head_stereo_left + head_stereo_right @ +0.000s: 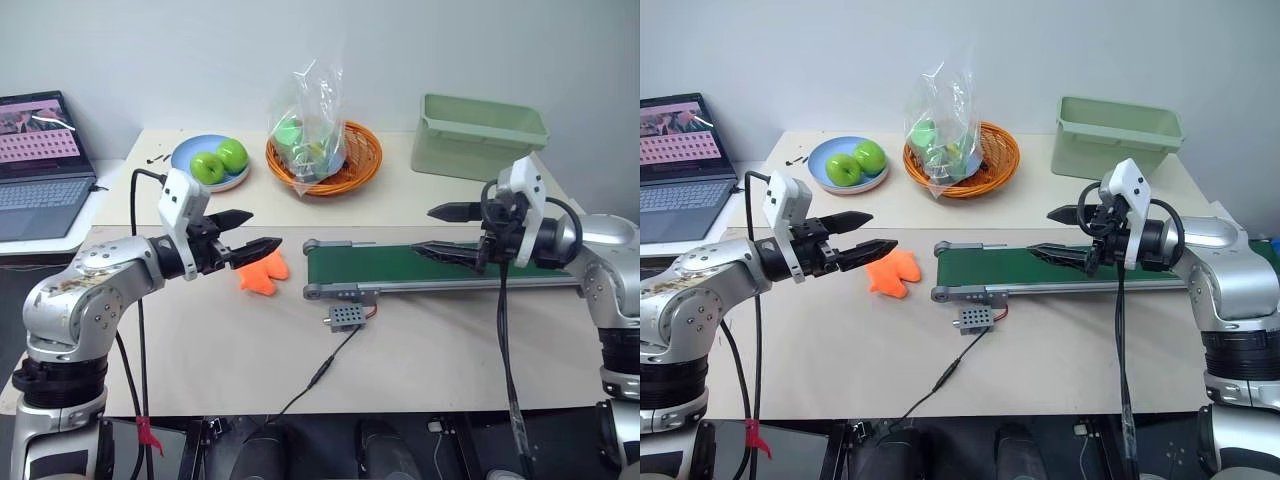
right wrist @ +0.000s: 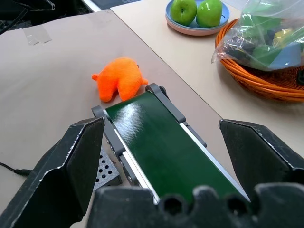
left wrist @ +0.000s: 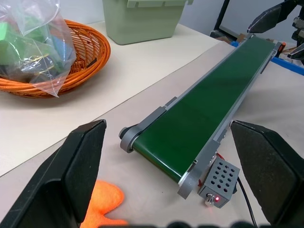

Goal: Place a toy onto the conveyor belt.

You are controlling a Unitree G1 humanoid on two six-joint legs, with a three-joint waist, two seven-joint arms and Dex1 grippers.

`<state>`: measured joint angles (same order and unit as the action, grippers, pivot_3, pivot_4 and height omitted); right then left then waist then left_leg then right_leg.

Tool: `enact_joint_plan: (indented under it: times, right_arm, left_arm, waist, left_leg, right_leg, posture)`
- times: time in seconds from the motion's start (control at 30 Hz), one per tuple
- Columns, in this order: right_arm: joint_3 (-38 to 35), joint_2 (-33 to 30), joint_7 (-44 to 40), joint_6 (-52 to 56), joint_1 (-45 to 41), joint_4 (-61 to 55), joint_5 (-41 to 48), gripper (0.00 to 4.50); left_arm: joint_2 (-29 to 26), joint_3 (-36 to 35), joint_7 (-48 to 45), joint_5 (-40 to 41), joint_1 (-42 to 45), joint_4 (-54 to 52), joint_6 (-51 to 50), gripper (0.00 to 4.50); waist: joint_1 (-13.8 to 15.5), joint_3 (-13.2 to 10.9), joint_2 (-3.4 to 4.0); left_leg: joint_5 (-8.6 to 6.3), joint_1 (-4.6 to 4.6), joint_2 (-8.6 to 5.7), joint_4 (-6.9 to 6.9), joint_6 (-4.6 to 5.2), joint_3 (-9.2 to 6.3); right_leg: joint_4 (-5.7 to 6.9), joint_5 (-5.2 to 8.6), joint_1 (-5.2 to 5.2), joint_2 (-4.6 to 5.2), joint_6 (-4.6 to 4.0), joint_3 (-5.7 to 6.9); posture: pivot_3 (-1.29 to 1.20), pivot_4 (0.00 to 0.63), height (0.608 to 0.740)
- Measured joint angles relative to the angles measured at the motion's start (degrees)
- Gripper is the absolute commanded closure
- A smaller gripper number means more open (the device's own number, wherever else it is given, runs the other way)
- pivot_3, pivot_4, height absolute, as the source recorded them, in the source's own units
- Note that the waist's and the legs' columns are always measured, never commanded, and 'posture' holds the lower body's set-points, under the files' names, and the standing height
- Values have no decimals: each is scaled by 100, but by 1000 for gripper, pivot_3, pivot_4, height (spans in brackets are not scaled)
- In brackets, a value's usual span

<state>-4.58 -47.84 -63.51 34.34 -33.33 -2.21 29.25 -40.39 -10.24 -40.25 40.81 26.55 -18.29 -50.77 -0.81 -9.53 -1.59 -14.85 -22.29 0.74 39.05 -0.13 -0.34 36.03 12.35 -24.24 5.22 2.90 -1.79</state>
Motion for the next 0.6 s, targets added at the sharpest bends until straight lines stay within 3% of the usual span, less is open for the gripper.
enact_joint_plan:
  times: [0.43, 0.53, 0.6]
  right_arm:
    - [159, 143, -7, -15, -2, 45, -147, 0]
    - [171, 144, -15, -31, -19, 51, -165, 0]
    - [172, 141, -24, -49, -19, 61, -207, 0]
  left_arm:
    - [228, -303, 13, 357, -116, -22, 72, 48]
    - [178, -629, 144, 598, -523, -63, -205, 48]
    - [197, -1204, 465, 1001, -877, 207, -698, 48]
  waist:
    - [1, 0, 0]
    - [-40, 0, 0]
    - [-62, 0, 0]
  left_leg:
    - [0, 0, 0, 0, 0, 0]
    - [0, 2, 2, -4, 0, 0]
    - [0, 7, 6, -6, 0, 0]
  right_leg:
    - [0, 0, 0, 1, 0, 0]
    - [0, 0, -3, -2, 0, -4]
    - [5, 0, -4, -4, 0, -4]
  posture:
    - [0, 150, 740]
    - [0, 150, 740]
    - [0, 150, 740]
